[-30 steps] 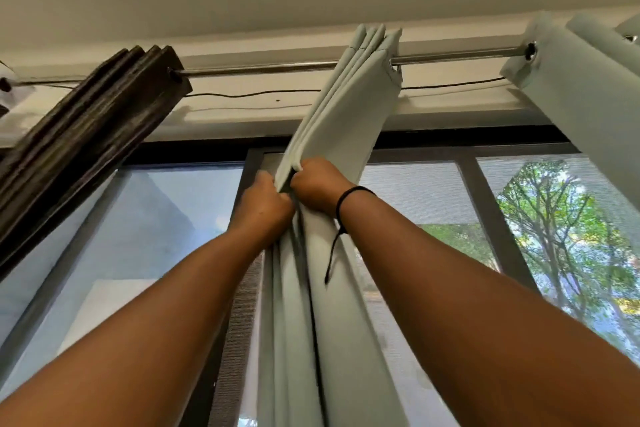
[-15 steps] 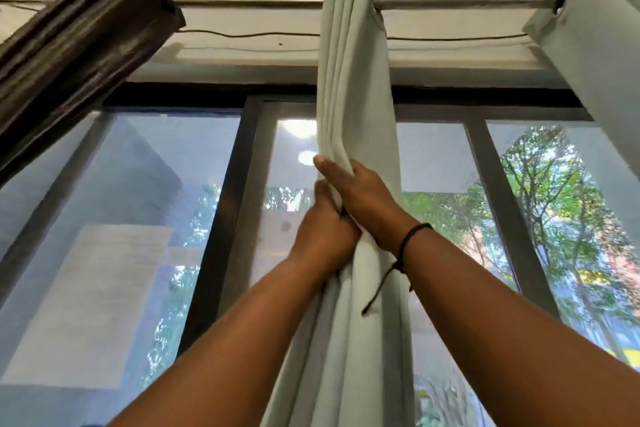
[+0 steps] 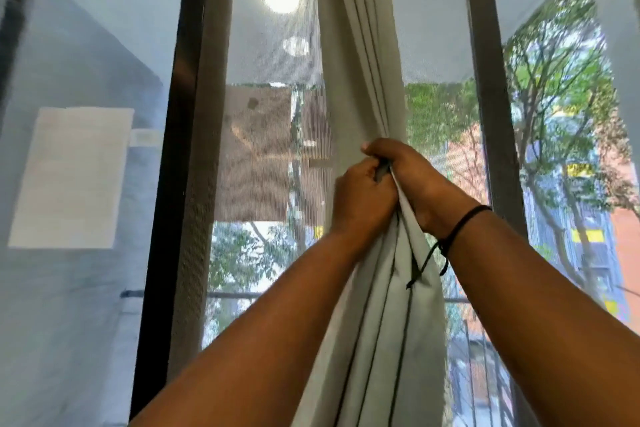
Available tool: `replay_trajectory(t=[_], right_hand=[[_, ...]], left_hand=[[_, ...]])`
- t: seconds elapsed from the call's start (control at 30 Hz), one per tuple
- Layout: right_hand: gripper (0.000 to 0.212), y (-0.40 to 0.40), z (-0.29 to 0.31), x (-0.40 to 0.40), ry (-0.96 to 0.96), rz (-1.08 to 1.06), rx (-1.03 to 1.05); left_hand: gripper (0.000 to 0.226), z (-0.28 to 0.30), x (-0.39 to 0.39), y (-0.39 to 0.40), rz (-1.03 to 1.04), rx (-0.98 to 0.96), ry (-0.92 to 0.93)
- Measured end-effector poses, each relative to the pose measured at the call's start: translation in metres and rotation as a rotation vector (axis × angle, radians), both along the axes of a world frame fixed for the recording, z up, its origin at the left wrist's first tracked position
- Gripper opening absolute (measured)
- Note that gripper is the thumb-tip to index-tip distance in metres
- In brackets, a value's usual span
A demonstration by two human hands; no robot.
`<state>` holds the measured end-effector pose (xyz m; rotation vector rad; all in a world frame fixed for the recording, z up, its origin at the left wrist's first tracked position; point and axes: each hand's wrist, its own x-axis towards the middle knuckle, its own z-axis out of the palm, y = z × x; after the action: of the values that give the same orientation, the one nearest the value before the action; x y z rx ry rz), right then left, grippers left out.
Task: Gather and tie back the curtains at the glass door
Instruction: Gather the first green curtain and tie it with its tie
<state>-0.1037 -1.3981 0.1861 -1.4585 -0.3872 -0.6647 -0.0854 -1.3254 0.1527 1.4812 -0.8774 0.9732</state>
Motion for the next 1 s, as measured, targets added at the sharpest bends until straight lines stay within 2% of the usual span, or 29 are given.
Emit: replay_trajectory(t=[0.07,0.17,0.23,0.27,0.37,0.43,0.47,0.53,0.6,0.67,0.7,0.73,0.77,0.83,0.87,0.93,1.0], right_hand=[[0.024,0.003,-0.018,0.001,0.019,0.091,-0.052],[0.031,0.015,-0.037,0.006,0.029,0.219,-0.093],[0.023,0.026,-0.045,0.009,-0.030,0.224,-0.094],[0.019,0.032,-0.050,0.012,-0.046,0.189,-0.090],[0.012,0.045,-0.069,0.025,-0.095,-0.052,-0.046],[0.007,0.053,-0.077,0.030,-0.115,-0.130,-0.034],[0.004,0.057,-0.079,0.030,-0.121,-0.134,-0.044],[0.009,0.063,-0.082,0.031,-0.135,-0.109,-0.064],[0.019,0.068,-0.089,0.031,-0.146,-0.084,-0.093],[0.035,0.072,-0.102,0.031,-0.105,-0.099,-0.119],[0.042,0.074,-0.111,0.033,-0.057,-0.106,-0.127],[0.046,0.077,-0.121,0.034,-0.001,-0.104,-0.144],[0.043,0.078,-0.133,0.037,0.041,-0.084,-0.159],[0.022,0.078,-0.164,0.041,0.096,-0.039,-0.146],[0.010,0.076,-0.183,0.043,0.117,-0.012,-0.137],[0.009,0.070,-0.225,0.048,0.172,0.019,-0.158],[0.028,0.066,-0.262,0.048,0.249,0.052,-0.176]], left_hand=[[0.024,-0.015,0.004,0.010,0.057,-0.008,-0.012],[0.022,-0.034,0.006,0.029,0.073,-0.103,-0.016],[0.015,-0.044,0.006,0.040,0.058,-0.121,-0.048],[0.012,-0.050,0.004,0.047,0.032,-0.115,-0.058],[0.054,-0.066,0.002,0.070,-0.189,-0.175,-0.007],[0.049,-0.078,0.004,0.088,-0.303,-0.226,0.069],[0.043,-0.082,0.004,0.096,-0.257,-0.248,0.060],[0.040,-0.090,0.006,0.115,-0.036,-0.280,0.007],[0.067,-0.095,0.009,0.128,0.124,-0.238,0.068],[0.101,-0.102,0.013,0.132,0.111,-0.119,0.262],[0.106,-0.108,0.011,0.130,0.035,-0.076,0.352],[0.103,-0.118,0.014,0.126,-0.076,-0.066,0.437],[0.090,-0.131,0.016,0.121,-0.207,-0.073,0.521],[0.054,-0.166,0.027,0.112,-0.403,-0.115,0.620],[0.045,-0.188,0.035,0.109,-0.463,-0.126,0.634],[0.044,-0.227,0.047,0.108,-0.540,-0.075,0.641],[0.055,-0.254,0.051,0.111,-0.580,0.026,0.629]])
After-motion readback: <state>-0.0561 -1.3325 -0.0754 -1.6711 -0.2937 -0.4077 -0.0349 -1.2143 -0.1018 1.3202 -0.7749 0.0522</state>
